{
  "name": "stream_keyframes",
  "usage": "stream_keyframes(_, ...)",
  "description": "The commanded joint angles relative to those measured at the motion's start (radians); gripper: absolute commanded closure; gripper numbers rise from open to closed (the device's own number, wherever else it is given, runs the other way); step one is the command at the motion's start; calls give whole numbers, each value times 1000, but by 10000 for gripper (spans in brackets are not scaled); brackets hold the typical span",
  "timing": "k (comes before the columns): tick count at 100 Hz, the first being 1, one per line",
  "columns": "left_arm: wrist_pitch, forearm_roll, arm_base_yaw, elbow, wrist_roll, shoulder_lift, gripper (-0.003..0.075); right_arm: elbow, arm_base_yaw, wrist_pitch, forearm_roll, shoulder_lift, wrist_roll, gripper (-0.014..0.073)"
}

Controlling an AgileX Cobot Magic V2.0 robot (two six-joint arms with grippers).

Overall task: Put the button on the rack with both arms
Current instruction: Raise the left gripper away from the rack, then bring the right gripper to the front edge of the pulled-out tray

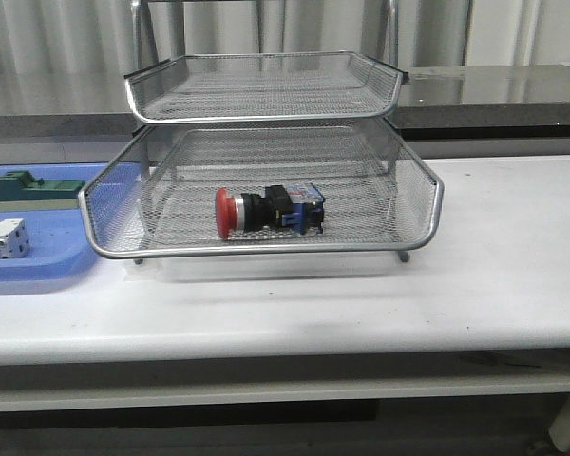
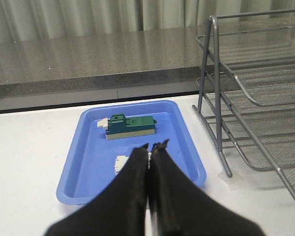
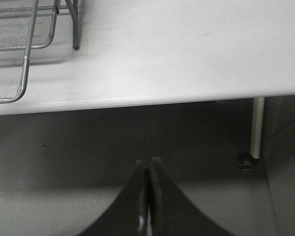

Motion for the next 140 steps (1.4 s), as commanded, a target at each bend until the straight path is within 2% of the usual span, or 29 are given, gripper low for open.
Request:
stream_keyframes(1,-77,-23,0,-27,-7,8,741,-24,-4,-51,-22,4,-2,660)
stream_keyframes(40,-77,-23,0,-27,-7,8,741,-24,-4,-54,-22,4,-2,660)
stream_keyframes(57,-77,-23,0,-27,-7,8,741,-24,-4,-99,9,4,-2,660)
stream_keyframes(76,-77,-23,0,-27,-7,8,741,-24,-4,-209,144,59,-34,660)
stream_keyframes(106,-77,-23,0,-27,-7,8,741,-24,10,-258,472,357,-303,660)
stream_keyframes(120,-77,-23,0,-27,-7,8,741,-24,75,-313,585,489,-386,660)
stream_keyframes(140,-77,-23,0,-27,-7,8,741,-24,221,-423,591,636,-388,660)
